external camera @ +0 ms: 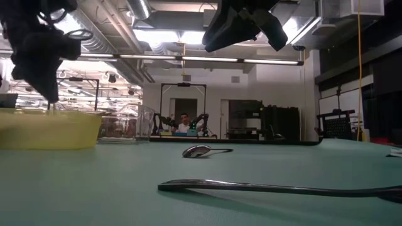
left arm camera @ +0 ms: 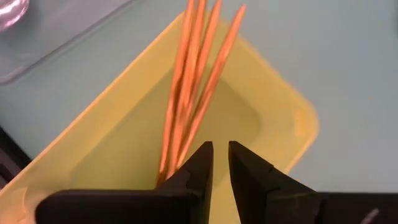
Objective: Sort silverware by color (type)
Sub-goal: Put the black spoon into the orange bin
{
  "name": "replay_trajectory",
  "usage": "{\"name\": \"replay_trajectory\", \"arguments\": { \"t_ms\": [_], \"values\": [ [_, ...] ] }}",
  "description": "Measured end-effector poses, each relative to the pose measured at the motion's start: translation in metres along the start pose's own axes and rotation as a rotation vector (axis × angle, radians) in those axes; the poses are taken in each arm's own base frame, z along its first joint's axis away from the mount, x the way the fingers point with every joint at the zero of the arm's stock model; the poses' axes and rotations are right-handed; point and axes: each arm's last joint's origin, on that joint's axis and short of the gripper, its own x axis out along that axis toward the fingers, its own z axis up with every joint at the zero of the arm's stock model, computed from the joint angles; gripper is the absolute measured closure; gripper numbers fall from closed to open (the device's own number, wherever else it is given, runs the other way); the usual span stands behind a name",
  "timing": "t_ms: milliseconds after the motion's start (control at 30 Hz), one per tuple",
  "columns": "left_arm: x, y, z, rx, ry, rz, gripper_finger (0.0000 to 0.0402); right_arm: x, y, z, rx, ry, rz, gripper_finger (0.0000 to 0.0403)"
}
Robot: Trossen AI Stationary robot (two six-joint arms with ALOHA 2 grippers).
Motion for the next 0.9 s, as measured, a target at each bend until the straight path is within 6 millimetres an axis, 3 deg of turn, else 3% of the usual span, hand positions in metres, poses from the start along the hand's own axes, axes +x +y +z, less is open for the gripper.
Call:
{"name": "replay_trajectory", "arguments": {
  "t_ms": [467,900],
  "values": [
    [-0.011,-0.021,0.019,-0.066,-0.163,-0.220,0.0357,0.012,-0.012,-0.012,0.038,0.017,0.019,0.0315],
    [-0.012,-0.024,0.022,-0.077,-0.193,-0.248,0.0357,0.041,-0.034,-0.048,0.300,-0.166,0.383,0.0315]
  ]
}}
